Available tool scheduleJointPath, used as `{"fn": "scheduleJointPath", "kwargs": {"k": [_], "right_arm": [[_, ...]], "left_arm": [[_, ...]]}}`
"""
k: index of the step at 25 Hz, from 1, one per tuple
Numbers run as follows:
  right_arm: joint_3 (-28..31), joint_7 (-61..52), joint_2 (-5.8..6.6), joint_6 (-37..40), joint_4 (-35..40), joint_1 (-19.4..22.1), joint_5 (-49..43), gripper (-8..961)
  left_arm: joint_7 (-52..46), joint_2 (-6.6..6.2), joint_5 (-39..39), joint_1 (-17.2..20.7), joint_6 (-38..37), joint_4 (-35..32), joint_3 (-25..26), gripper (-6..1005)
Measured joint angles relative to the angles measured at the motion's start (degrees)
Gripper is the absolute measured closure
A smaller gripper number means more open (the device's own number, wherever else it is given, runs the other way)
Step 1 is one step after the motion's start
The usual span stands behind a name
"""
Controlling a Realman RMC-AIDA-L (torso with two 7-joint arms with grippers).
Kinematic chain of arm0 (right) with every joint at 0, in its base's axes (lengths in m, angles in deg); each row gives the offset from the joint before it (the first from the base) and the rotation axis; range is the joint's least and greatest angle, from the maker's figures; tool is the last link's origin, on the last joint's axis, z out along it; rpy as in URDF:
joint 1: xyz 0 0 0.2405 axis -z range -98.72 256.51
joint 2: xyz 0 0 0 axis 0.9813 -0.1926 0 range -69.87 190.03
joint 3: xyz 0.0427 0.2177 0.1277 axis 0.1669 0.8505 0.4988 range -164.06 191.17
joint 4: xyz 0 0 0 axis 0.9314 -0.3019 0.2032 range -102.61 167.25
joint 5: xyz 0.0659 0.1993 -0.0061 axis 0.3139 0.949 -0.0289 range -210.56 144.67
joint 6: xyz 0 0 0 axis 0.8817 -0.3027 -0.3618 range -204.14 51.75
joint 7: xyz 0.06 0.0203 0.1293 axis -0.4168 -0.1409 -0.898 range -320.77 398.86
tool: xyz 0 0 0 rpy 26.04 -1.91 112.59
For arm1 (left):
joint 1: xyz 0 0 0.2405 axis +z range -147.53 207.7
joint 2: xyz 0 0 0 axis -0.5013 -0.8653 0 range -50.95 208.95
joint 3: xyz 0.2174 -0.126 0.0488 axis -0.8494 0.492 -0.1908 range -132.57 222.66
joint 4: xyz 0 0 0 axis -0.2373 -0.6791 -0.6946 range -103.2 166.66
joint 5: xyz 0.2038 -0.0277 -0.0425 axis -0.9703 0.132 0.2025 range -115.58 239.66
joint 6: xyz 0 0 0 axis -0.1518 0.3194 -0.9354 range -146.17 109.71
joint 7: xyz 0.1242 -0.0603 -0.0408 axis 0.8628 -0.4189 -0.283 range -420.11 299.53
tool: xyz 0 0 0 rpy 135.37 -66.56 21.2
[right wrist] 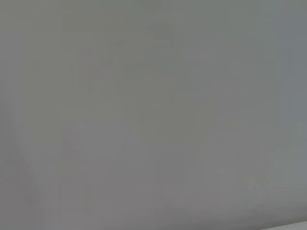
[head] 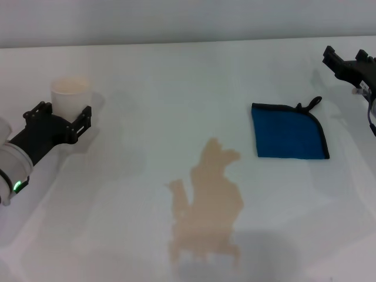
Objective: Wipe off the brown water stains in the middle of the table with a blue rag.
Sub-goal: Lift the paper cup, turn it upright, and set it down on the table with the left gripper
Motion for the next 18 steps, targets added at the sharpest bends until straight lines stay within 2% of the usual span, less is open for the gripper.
{"fn": "scheduleJointPath", "kwargs": {"k": [18], "right_arm": [[0.0,0.0,0.00,0.1,-0.3,0.5,0.0,96]], "left_arm": [[2.3,0.09,-2.0,0.1,-0.8,1.6,0.0,319]]}}
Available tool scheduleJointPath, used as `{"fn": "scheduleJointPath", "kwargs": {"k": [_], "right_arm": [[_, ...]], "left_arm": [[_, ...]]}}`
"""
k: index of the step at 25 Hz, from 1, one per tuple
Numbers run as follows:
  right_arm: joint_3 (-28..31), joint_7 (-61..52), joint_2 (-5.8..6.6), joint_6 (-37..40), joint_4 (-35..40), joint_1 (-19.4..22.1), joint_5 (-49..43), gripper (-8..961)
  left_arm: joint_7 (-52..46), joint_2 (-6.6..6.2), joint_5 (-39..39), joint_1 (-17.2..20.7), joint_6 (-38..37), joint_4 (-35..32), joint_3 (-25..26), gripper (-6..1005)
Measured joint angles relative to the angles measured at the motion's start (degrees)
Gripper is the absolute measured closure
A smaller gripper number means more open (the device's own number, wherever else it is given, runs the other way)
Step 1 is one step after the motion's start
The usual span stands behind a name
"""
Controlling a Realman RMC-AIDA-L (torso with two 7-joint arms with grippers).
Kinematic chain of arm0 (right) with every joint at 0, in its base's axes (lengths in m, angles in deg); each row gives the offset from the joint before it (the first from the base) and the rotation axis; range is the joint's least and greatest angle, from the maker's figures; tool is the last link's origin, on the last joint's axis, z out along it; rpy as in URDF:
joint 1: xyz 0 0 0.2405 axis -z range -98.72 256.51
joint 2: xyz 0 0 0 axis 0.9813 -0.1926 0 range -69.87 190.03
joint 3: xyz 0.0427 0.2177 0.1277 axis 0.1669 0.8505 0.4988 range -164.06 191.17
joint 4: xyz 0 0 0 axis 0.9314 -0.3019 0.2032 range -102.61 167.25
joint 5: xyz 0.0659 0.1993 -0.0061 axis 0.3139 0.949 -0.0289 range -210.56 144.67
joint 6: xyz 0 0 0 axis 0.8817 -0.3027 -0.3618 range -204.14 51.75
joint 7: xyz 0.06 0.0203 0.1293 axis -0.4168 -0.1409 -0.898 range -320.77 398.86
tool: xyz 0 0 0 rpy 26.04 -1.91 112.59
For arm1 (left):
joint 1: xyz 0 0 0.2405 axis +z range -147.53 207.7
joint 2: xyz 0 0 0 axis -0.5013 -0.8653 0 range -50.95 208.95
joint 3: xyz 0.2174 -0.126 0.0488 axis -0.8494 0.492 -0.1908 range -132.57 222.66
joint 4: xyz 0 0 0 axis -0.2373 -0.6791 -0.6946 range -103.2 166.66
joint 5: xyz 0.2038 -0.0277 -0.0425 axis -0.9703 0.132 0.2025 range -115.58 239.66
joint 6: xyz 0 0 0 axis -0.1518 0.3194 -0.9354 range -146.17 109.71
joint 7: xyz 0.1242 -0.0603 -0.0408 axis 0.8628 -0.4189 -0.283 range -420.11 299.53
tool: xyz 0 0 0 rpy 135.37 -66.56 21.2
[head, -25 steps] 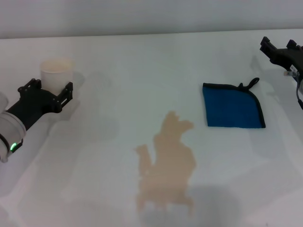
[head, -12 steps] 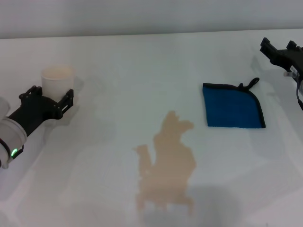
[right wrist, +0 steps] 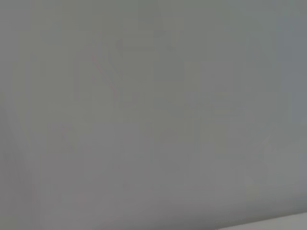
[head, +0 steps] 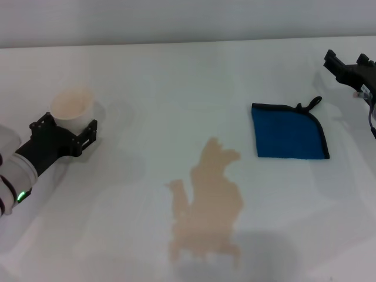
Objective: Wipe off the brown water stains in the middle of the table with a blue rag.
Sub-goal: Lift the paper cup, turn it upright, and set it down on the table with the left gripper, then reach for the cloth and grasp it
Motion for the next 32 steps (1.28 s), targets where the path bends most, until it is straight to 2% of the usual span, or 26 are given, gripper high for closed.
{"fn": "scheduleJointPath", "kwargs": {"k": [7,12,32], "right_arm": [[0.0,0.0,-0.06,0.0,-0.1,0.1,0.0,96],[0.0,0.0,-0.09,0.0,-0.1,0.2,0.0,96],[-0.2,-0.1,0.01,-0.2,-0.1,-0.5,-0.3,97]], "left_arm": [[0.7,0.00,-0.2,0.0,0.1,0.6,0.0,264],[0.4,0.00,-0.2,0.1,0.5,0.8,0.0,103],[-0.2,-0.23,-0.2,4.2,7.4,3.1,0.0,108]]}}
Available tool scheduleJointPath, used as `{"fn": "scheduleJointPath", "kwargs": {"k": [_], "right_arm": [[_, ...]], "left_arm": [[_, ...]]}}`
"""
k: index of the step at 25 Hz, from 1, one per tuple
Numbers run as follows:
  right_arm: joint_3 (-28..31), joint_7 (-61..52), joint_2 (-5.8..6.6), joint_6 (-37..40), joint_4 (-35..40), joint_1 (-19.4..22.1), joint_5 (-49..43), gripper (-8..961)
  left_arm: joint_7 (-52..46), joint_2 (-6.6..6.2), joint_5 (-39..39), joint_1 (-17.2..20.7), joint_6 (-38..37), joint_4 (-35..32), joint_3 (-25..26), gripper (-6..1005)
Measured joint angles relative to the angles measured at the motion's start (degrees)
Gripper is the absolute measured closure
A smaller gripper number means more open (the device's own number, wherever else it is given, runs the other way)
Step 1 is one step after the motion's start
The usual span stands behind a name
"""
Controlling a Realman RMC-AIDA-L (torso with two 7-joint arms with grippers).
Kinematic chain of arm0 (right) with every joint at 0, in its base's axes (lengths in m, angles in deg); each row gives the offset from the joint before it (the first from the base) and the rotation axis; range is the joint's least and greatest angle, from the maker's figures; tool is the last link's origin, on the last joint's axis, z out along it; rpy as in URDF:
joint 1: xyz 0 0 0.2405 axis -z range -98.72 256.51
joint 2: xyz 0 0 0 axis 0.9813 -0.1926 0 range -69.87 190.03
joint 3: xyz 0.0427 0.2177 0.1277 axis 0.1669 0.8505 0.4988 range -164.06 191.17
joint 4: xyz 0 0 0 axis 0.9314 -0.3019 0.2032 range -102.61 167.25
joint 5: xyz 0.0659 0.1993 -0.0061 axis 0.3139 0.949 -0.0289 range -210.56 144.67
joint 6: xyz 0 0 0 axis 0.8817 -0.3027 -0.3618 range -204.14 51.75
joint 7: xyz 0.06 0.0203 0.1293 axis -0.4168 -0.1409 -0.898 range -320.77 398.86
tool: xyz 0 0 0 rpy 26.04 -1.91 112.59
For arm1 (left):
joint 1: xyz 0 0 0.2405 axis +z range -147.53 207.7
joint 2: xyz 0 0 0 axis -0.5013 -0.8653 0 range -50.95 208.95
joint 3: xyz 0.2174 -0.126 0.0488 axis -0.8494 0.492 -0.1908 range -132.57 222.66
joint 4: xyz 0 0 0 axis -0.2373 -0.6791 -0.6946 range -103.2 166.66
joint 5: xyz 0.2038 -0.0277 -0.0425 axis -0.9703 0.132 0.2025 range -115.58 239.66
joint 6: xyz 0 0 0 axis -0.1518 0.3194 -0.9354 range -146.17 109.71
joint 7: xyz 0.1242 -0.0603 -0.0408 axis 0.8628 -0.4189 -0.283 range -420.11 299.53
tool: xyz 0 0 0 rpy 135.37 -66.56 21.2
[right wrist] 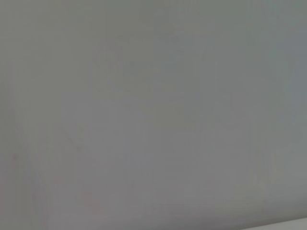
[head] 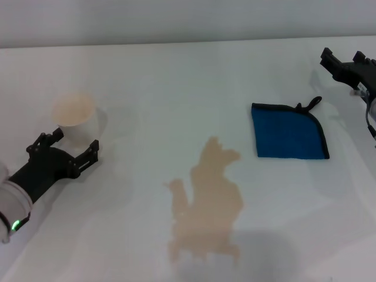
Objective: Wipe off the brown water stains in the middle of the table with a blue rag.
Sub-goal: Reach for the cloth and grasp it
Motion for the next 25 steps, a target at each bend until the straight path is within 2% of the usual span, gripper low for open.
{"fn": "scheduleJointPath", "kwargs": {"k": [10,18,22,24,25], "right_arm": [[-0.1,0.0,0.00,0.1,0.0,0.0,-0.1,98],[-0.2,0.1,0.05,-0.2,0.2,0.0,-0.1,98],[-0.4,-0.2,0.08,-1.3,0.1,-0.3,-0.2,98],[-1.5,-2.1,0.14,-3.0,0.2,-0.9,-0.9,98],[-1.5,-2.1,0.14,-3.0,0.2,-0.9,-0.9,98]], "left_arm": [[-0.4,-0.21,0.0,4.8,8.8,0.3,0.0,107],[-7.3,-0.23,0.6,9.0,21.3,0.4,0.8,107],[-8.8,-0.40,1.1,11.1,22.1,0.4,4.9,107],[-8.8,-0.46,2.0,12.8,21.8,0.4,9.6,107],[-8.8,-0.46,2.0,12.8,21.8,0.4,9.6,107]]}}
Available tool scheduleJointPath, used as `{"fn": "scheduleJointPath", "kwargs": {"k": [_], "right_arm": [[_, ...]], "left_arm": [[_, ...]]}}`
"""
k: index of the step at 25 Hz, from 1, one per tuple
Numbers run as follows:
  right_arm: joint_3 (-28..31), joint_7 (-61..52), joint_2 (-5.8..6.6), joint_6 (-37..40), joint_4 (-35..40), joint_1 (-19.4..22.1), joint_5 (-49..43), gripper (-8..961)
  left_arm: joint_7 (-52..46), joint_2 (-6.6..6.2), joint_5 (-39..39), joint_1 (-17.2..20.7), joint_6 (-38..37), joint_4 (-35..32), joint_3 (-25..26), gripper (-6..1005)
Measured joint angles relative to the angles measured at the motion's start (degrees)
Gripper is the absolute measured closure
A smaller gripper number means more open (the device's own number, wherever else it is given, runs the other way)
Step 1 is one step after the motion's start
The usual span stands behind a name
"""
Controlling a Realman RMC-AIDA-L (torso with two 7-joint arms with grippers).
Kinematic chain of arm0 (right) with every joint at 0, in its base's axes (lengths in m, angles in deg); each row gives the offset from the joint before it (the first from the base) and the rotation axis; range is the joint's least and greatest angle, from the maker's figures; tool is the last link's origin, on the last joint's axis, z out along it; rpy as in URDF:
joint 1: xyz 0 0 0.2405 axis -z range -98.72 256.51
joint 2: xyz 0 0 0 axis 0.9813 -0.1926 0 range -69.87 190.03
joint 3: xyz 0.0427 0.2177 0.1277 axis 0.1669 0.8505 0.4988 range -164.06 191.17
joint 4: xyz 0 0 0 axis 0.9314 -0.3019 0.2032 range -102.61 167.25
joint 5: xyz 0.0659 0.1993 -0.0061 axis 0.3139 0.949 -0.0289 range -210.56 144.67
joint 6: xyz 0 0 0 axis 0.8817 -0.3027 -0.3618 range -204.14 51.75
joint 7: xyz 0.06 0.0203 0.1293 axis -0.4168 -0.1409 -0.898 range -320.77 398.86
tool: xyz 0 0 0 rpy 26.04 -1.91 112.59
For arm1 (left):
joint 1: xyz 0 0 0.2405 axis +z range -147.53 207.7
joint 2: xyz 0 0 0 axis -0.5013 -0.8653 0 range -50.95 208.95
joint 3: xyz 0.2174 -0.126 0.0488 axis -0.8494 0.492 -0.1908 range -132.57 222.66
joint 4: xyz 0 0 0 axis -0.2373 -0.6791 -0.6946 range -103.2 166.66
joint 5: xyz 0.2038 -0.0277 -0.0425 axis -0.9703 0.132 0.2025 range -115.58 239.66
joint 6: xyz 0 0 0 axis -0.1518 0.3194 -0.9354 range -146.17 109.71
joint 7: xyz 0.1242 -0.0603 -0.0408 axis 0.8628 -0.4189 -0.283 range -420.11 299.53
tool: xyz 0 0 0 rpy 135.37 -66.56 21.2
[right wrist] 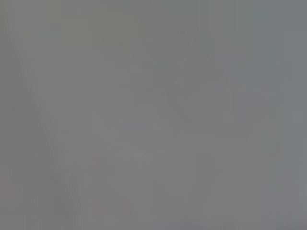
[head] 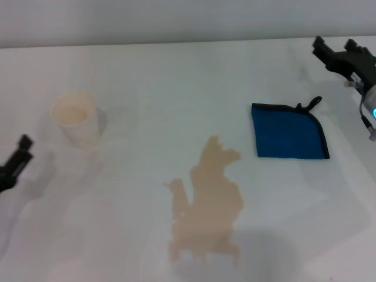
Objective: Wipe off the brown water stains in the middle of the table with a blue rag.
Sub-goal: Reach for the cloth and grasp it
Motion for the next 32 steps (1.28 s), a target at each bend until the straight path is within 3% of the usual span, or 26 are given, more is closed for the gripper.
{"fn": "scheduleJointPath", "kwargs": {"k": [6,14,19,24,32], "right_arm": [[-12.1,-14.5,0.53,0.9,7.0,-1.5,-7.6,98],[-39.2,-53.6,1.28,6.9,33.4,-0.2,-26.9,99],[-41.7,-77.3,1.46,3.7,49.3,-0.5,-50.5,99],[-42.1,-96.0,0.63,-3.9,60.7,-3.3,-73.7,100],[-41.8,-103.8,2.32,-16.3,61.8,-10.3,-80.4,102]], "left_arm": [[0.0,-0.49,2.7,2.0,-1.7,-0.5,5.0,108],[-0.1,-0.55,4.6,1.2,-4.1,-1.3,5.1,108],[-0.2,-0.23,8.4,0.2,-4.5,-0.8,5.1,108],[-0.2,-0.30,8.6,-0.8,-4.7,-0.7,5.1,107],[-0.5,-0.14,11.2,-3.4,-7.2,0.3,5.1,107]]}}
